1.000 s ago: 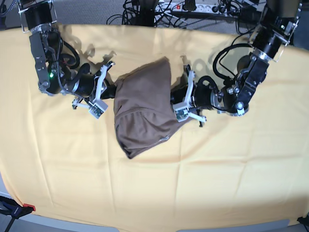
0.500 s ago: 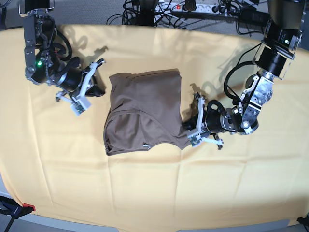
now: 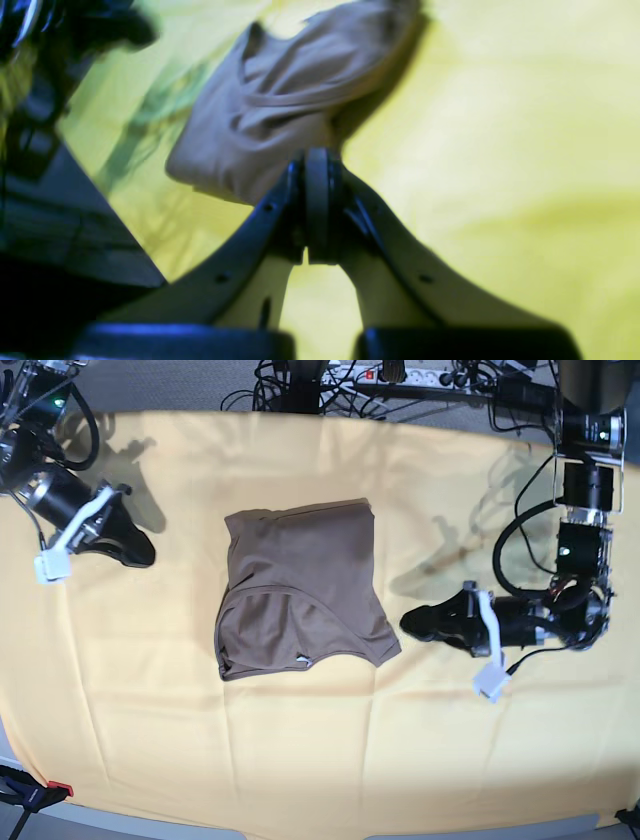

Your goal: Fold the T-shirt properly

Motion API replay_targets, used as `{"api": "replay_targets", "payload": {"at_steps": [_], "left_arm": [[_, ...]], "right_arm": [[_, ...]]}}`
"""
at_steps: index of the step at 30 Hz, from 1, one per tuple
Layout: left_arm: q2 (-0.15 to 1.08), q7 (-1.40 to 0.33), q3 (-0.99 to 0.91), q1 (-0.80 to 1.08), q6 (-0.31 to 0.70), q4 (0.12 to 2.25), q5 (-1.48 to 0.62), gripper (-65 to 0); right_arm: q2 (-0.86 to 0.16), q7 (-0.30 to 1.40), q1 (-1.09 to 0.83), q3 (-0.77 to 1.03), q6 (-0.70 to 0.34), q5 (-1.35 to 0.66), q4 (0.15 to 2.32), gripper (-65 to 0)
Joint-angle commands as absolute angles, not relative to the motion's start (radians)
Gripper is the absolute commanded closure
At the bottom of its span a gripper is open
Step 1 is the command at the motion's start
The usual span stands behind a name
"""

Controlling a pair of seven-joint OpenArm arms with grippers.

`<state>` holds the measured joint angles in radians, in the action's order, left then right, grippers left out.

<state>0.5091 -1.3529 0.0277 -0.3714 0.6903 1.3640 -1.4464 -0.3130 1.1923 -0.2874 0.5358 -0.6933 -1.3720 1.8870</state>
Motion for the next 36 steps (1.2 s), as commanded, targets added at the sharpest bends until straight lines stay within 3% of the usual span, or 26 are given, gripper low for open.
{"api": "replay_targets", "payload": {"at_steps": [1, 11, 26, 30, 36], "left_arm": [[0.519, -1.362, -0.009, -0.369, 0.698, 1.401, -1.483, 0.0], [0.574, -1.388, -0.277, -0.034, 0.698, 1.731, -1.423, 0.0], [0.581, -1.390, -0.822, 0.765, 0.624, 2.282, -1.464, 0.0], [0.556, -1.389, -0.840, 0.962, 0.628, 2.312, -1.460, 0.0], [0.413, -1.374, -0.830, 1.121, 0.698, 2.265, -1.355, 0.0]], "right_arm": [[-0.327, 1.184, -0.292, 0.574, -0.698, -1.435, 1.905, 0.0], [-0.332, 1.202, -0.477, 0.780, -0.698, -1.467, 2.027, 0.0], [-0.260, 1.313, -0.928, 0.975, -0.698, -1.484, 2.180, 0.0], [-0.228, 1.373, -1.031, 0.975, -0.698, -1.484, 2.178, 0.0], [-0.204, 1.396, -1.147, 0.944, -0.698, -1.484, 2.111, 0.0]]}}
